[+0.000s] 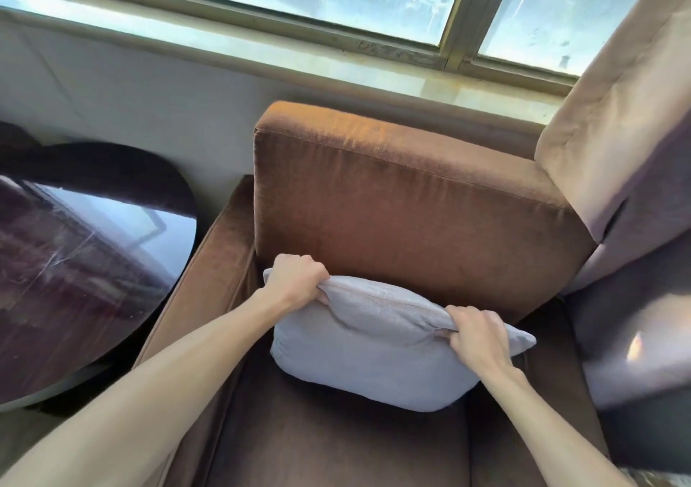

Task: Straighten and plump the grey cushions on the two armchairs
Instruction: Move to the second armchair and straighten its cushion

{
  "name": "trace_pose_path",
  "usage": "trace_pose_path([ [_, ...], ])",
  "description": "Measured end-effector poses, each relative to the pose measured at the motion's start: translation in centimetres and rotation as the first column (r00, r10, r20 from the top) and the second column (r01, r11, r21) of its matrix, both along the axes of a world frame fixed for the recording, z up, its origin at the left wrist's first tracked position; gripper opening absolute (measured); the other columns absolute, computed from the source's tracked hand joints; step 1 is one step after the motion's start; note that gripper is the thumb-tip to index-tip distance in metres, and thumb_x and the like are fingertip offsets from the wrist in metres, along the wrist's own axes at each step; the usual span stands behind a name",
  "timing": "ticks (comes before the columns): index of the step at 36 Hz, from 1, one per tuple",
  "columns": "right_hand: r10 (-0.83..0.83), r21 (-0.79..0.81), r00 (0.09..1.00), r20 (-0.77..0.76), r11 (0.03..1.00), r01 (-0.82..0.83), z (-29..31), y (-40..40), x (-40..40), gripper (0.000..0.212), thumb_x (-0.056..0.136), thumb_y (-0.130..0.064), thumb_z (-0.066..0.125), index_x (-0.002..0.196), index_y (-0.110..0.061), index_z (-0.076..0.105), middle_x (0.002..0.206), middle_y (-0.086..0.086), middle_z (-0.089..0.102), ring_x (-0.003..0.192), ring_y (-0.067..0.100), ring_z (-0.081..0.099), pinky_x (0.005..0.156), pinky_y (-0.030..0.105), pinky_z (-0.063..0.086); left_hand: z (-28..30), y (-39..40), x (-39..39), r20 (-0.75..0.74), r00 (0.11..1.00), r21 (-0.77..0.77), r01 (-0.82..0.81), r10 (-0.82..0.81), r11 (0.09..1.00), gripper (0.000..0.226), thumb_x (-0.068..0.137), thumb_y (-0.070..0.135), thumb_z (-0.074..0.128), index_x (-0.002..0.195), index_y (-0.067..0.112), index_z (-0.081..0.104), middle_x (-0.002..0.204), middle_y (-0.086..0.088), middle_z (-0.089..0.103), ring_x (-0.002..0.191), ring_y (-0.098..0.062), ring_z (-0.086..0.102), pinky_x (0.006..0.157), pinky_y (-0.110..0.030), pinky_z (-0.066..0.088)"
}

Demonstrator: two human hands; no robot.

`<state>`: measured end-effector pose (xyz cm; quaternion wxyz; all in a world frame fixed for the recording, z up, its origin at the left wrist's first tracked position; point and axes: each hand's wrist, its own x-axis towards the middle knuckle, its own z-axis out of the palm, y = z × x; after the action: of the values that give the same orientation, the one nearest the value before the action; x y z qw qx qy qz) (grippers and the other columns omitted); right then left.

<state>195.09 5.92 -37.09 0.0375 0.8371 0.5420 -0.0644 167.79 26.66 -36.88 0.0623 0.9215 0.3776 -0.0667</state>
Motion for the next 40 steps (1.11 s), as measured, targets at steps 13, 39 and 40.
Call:
trace_pose_path([
  [13, -0.105, -0.022, 0.972, -0.210, 0.994, 0.103, 2.0, -3.6, 3.1, 0.050, 0.086, -0.045, 0.070, 0.133, -0.039, 0.056, 0.131, -0.020, 0.061, 0.125, 0.010, 0.054, 0.101, 0.038, 0.037, 1.0, 2.0, -5.0, 0.072, 0.988, -0.172, -0.123, 0.136, 0.977, 0.034, 0.081, 0.051, 0.072, 0.115, 0.047, 0.066, 0.104, 0.019, 0.071, 0.105, -0.011, 0.061, 0.076, -0.033, 0.041],
  [39, -0.414, 0.058, 0.882, -0.225, 0.898, 0.436, 2.6, -7.9, 7.8, 0.017, 0.093, -0.013, 0.060, 0.084, -0.025, 0.068, 0.078, 0.007, 0.067, 0.076, 0.034, 0.061, 0.067, 0.046, 0.057, 2.4, 2.3, -8.5, 0.189, 0.929, -0.191, -0.282, 0.318, 0.940, 0.024, 0.083, 0.038, 0.075, 0.066, 0.050, 0.064, 0.068, 0.024, 0.062, 0.085, -0.012, 0.059, 0.069, -0.033, 0.043],
  [40, -0.417, 0.061, 0.885, -0.206, 0.897, 0.437, 2.8, -7.8, 7.9, 0.017, 0.093, -0.014, 0.060, 0.085, -0.026, 0.068, 0.077, 0.006, 0.066, 0.076, 0.034, 0.061, 0.066, 0.045, 0.056, 2.5, 2.4, -8.4, 0.193, 0.927, -0.181, -0.289, 0.322, 0.940, 0.027, 0.083, 0.038, 0.075, 0.063, 0.050, 0.061, 0.067, 0.023, 0.062, 0.084, -0.013, 0.058, 0.068, -0.033, 0.042],
])
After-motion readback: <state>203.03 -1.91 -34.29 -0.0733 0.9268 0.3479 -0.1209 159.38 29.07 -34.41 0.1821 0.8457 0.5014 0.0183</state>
